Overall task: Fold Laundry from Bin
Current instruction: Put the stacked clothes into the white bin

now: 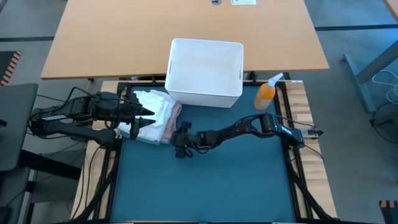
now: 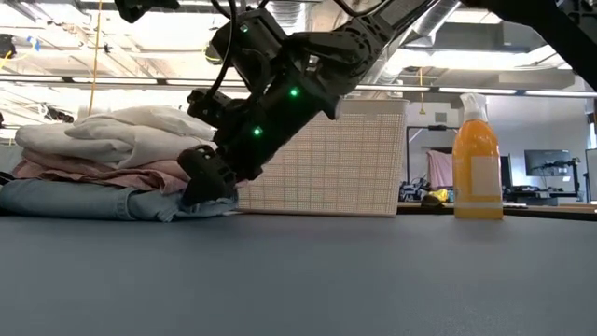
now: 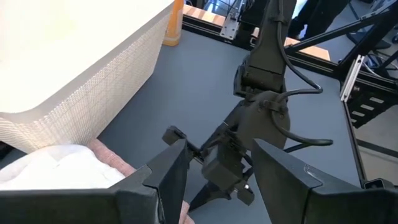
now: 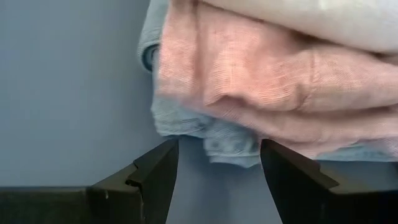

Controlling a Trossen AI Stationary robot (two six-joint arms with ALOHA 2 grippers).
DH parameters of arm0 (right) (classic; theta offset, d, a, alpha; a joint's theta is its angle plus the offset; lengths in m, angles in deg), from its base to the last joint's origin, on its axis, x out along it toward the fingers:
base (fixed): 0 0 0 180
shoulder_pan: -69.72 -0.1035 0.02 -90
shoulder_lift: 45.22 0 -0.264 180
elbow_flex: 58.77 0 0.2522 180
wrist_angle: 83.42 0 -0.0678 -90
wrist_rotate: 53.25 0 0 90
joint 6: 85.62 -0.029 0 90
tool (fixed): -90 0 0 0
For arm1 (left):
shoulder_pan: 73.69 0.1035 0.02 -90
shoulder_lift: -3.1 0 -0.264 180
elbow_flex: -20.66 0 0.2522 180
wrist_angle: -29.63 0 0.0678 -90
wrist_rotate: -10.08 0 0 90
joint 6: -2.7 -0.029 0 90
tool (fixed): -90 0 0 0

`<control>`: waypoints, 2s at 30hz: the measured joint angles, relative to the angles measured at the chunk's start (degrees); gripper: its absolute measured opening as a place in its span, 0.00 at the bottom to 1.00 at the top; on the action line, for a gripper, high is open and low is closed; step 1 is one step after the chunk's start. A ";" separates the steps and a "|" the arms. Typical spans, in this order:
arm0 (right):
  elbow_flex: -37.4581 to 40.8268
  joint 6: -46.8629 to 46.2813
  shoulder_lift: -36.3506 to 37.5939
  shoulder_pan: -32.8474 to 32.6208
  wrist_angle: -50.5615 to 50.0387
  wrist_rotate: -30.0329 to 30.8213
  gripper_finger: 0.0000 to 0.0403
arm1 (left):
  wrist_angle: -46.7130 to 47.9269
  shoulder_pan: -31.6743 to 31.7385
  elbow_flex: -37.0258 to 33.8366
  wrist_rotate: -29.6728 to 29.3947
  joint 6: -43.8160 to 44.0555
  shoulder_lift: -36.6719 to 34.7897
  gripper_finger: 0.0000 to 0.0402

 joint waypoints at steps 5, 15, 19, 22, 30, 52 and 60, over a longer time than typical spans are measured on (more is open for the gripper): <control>1.00 -0.27 -0.07 -1.10 1.43 1.75 0.63 | 0.00 0.00 0.00 0.00 0.04 0.00 0.42; 0.91 0.36 -2.32 0.12 8.39 0.85 0.63 | -0.24 0.00 0.02 0.02 1.47 0.01 0.42; 0.89 -0.08 -4.74 0.68 11.15 1.23 0.63 | -0.19 0.00 0.04 0.02 1.66 0.02 0.42; 0.87 -0.53 -4.68 1.03 10.84 2.29 0.54 | -0.24 0.00 0.04 0.02 1.66 0.02 0.42; 0.87 0.75 -3.27 1.79 5.37 0.55 0.08 | -0.27 0.00 0.04 0.04 2.22 0.02 0.42; 54.05 -26.41 43.91 -13.51 -5.25 -4.66 0.09 | -7.52 -1.56 -3.38 -0.65 7.99 2.41 0.42; 57.97 -39.31 52.02 -26.46 -14.80 1.11 0.13 | -29.90 -5.76 -21.06 -1.33 29.47 5.36 0.42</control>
